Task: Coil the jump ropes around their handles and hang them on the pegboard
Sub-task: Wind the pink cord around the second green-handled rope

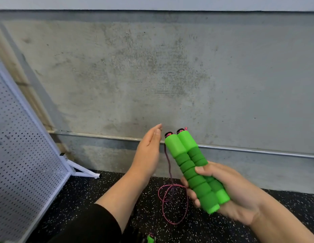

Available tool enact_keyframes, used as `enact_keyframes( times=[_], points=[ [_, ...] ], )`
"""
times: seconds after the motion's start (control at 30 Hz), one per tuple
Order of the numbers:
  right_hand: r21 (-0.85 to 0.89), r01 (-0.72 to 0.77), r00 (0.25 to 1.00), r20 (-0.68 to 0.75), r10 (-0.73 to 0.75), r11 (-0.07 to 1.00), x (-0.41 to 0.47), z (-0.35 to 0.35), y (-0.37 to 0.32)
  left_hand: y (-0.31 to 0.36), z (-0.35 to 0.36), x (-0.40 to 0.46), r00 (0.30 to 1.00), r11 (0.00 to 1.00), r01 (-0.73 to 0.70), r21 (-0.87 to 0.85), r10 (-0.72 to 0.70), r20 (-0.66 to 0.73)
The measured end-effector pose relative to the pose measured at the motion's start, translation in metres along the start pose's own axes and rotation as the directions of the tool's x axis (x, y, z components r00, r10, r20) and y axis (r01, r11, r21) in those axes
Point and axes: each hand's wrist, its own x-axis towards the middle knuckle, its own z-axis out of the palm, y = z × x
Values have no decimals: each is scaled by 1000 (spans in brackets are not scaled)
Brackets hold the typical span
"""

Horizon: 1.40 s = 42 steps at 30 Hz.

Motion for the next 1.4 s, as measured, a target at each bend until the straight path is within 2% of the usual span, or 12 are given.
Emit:
enact_keyframes(
  times=[0.07, 0.13, 0.27, 0.43, 0.57, 0.67, 0.77, 0.83, 0.9, 1.03, 1.23, 1.4],
  points=[
    [5, -14, 993, 117, 13, 1000, -4, -3, -2, 4, 2, -3, 991, 997, -23, -74, 33, 128],
    [36, -12, 985, 174, 5, 999, -5, -6, -2, 7, 9, -10, 987, 995, 1, -98, 15, 162],
    [107, 97, 987, 118, -109, 990, -5, -13, -7, 18, 33, -27, 970, 945, 157, -288, -93, 226],
    [-6, 207, 978, -35, -207, 978, -8, -22, -14, 14, 51, -30, 954, 986, 101, -134, -58, 295],
    [-316, 225, 939, -183, -292, 921, -11, -27, -21, 18, 55, -29, 918, 996, 94, 12, -91, 385],
    [-590, 188, 884, -247, -398, 785, -13, -35, -23, 19, 54, -28, 900, 991, 130, 34, -133, 416],
    [-812, 87, 875, -214, -434, 577, -11, -43, -22, 16, 54, -30, 881, 978, 184, 97, -208, 426],
    [-929, -8, 844, -205, -496, 371, -8, -50, -19, 16, 55, -33, 852, 959, 266, 101, -283, 440],
    [-980, -138, 827, -194, -528, 144, -6, -54, -17, 16, 57, -35, 813, 934, 344, 95, -347, 468],
    [-959, -241, 826, -121, -551, -150, -1, -48, -8, 15, 57, -36, 733, 853, 521, -2, -447, 513],
    [-942, -207, 854, -42, -518, -265, 6, -36, 6, 8, 55, -33, 787, 808, 579, -106, -520, 332],
    [-964, -178, 834, -41, -551, -198, 6, -35, 7, 9, 54, -31, 834, 841, 516, -162, -449, 321]
  ],
)
